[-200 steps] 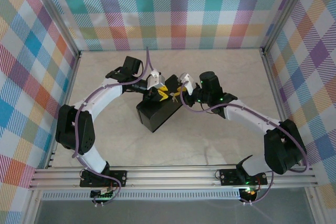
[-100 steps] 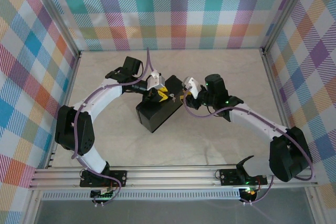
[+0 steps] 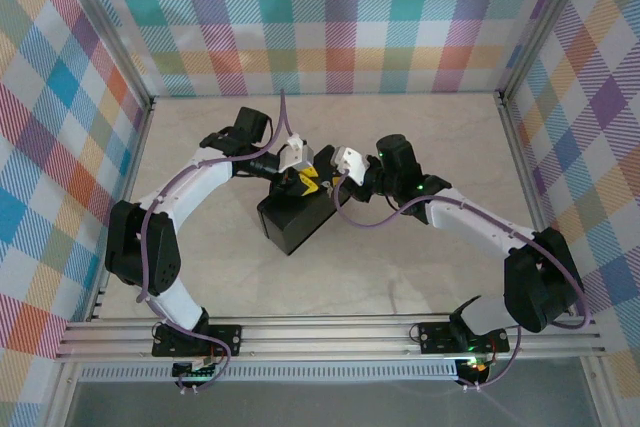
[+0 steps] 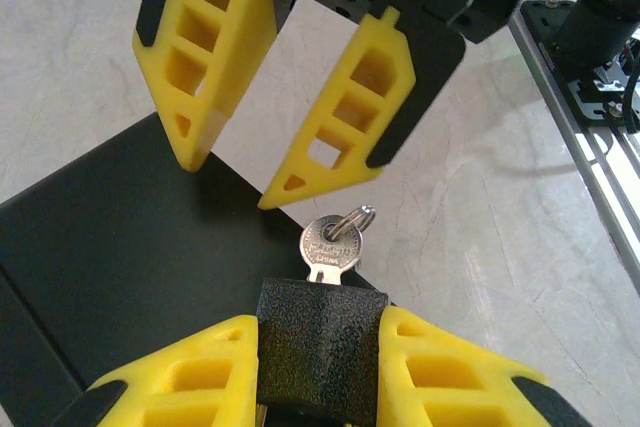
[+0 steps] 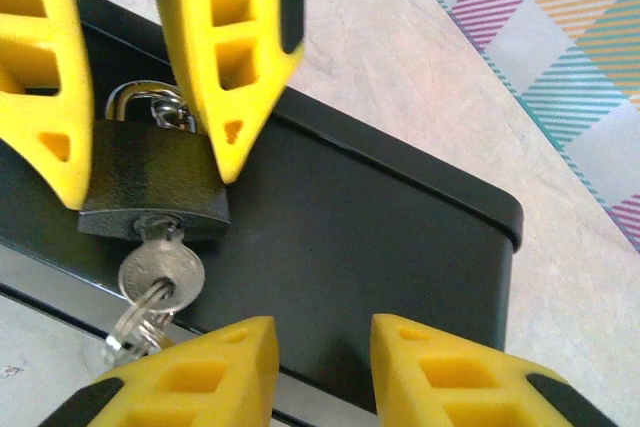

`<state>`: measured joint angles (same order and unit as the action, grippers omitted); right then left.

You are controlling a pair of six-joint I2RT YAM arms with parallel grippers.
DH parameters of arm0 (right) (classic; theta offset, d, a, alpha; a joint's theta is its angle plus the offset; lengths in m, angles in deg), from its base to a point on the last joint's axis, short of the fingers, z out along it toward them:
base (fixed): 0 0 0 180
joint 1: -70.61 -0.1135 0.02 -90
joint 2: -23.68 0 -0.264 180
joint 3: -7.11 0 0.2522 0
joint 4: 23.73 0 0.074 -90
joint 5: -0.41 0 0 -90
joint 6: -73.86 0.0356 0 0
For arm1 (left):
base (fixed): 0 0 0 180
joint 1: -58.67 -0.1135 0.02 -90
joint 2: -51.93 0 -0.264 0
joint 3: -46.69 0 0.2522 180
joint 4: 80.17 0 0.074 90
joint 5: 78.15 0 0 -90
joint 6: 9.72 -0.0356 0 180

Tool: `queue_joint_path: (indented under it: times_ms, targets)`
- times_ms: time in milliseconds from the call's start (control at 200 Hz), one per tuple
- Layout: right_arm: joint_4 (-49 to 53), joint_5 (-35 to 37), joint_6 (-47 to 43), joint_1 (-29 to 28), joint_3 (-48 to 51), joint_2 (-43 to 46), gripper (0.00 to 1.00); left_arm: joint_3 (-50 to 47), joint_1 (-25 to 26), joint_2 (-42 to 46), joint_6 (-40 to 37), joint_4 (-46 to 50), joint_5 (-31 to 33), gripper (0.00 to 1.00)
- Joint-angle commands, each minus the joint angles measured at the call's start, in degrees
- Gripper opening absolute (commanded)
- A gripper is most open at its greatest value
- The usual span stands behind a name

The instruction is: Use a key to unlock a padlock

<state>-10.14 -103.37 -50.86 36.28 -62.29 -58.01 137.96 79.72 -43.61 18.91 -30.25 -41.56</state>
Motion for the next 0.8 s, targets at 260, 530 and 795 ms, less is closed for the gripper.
queue_joint_path:
  times_ms: [260,530,795]
  targets:
    - [1.25,0.47,-4.71,-2.82,-1.31,-0.32,0.31,0.36,-0.55,-2.00,-0.94,4.80,-1.09,0.09]
    - [4.27,-0.59,-5.55,-3.53,-0.95,2.09,0.29,0.05,-0.84,-1.93,-0.82,4.33,-1.45,0.09]
    - [6.16,1.87,-7.21,-3.73,0.94,4.23,0.27,-0.15,-0.93,-1.61,-0.07,3.27,-1.70,0.08]
